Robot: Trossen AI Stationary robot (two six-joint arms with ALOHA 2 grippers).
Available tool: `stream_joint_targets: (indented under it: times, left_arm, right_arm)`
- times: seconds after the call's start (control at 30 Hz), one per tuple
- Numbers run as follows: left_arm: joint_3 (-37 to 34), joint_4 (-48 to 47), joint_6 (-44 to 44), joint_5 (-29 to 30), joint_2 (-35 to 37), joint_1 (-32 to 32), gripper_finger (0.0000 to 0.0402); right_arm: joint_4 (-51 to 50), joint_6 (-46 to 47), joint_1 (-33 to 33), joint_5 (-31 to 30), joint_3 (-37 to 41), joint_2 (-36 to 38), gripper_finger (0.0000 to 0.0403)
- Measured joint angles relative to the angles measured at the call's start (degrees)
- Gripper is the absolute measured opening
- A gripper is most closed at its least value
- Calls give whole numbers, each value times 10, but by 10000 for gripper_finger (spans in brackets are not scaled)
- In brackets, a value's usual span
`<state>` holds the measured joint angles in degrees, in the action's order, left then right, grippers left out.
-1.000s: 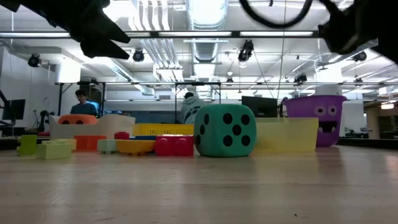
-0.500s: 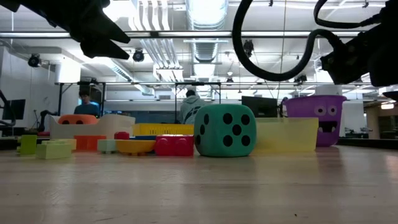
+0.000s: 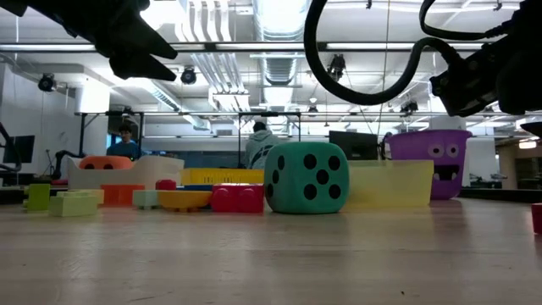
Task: Pick & Place Toys
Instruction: Put the red game piece into the yellow bin
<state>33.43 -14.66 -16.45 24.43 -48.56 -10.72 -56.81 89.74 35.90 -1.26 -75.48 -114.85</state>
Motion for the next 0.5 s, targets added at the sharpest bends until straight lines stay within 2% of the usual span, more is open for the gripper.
stream_joint_targets:
  times: [0.17,0.5]
  left_arm:
    - [0,0,0,0,0,0,359]
    - [0,0,0,0,0,0,359]
  right_arm:
    - [11,-2,0,1,0,0,160]
    - [5,4,-2,12,0,0,255]
